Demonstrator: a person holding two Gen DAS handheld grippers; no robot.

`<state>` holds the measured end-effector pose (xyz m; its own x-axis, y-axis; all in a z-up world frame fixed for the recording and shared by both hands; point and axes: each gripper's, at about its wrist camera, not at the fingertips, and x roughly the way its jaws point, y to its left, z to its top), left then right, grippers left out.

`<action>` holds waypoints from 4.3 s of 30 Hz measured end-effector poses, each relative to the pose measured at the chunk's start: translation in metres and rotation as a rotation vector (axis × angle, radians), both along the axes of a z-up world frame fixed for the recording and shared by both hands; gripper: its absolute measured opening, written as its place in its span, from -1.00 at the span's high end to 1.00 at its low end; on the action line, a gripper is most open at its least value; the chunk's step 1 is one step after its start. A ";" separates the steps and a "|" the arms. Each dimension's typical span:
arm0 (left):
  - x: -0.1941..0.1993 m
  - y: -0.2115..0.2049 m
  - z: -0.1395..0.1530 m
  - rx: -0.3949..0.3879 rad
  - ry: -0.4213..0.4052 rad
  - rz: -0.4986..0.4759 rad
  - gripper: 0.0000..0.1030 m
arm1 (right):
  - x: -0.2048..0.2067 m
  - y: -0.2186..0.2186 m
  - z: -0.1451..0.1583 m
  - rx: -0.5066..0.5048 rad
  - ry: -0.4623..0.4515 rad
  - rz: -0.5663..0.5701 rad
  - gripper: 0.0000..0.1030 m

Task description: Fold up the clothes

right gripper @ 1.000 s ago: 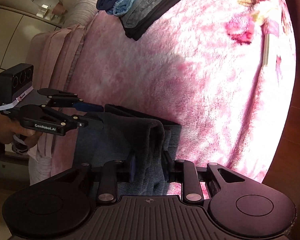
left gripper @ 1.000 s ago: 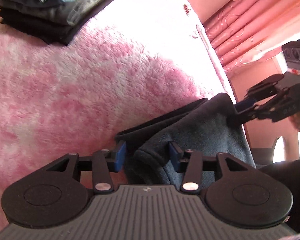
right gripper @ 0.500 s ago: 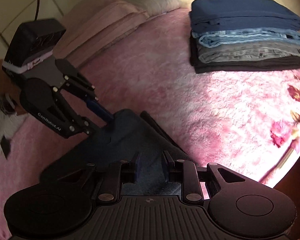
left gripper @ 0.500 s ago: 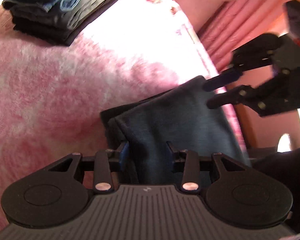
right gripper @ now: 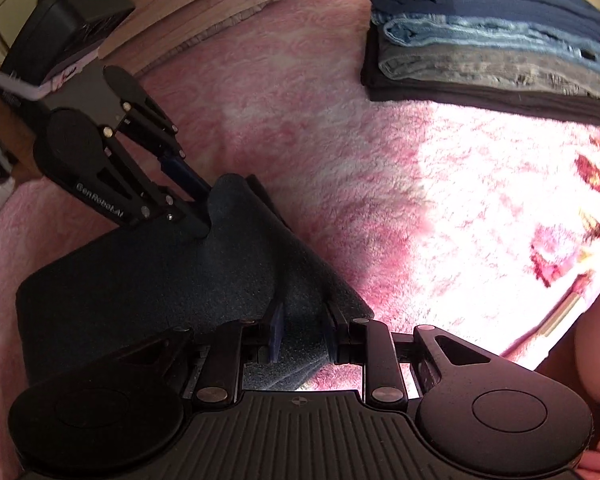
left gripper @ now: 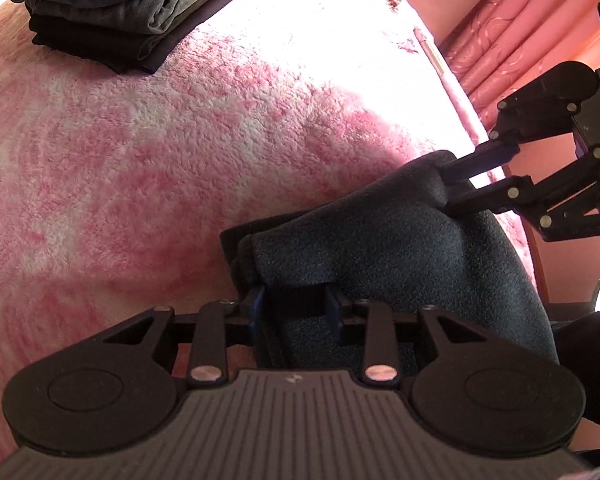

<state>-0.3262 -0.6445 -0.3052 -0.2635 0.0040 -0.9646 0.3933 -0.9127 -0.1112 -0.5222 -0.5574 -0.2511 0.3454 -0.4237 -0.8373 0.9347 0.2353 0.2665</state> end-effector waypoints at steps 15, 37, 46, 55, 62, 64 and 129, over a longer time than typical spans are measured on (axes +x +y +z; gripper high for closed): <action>0.091 0.057 0.058 -0.119 0.076 0.359 0.36 | 0.020 0.002 0.019 0.022 0.073 0.020 0.50; 0.207 0.198 0.045 -0.104 0.251 0.921 0.35 | 0.114 0.064 0.059 -0.025 0.256 0.381 -0.12; 0.204 0.176 0.012 -0.072 0.146 1.078 0.52 | 0.109 -0.037 0.007 0.063 0.246 0.537 -0.12; 0.218 0.224 0.035 -0.072 0.201 1.506 0.28 | 0.096 -0.062 0.000 0.099 0.189 0.744 -0.12; 0.232 0.188 -0.002 -0.039 0.222 1.515 0.23 | 0.097 -0.068 -0.019 0.094 0.184 0.768 -0.12; 0.236 0.175 -0.013 -0.031 0.227 1.500 0.19 | 0.097 -0.067 -0.023 0.082 0.184 0.767 -0.12; 0.088 0.272 0.011 -0.247 0.055 1.209 0.11 | 0.050 -0.007 0.002 -0.069 0.129 0.924 -0.23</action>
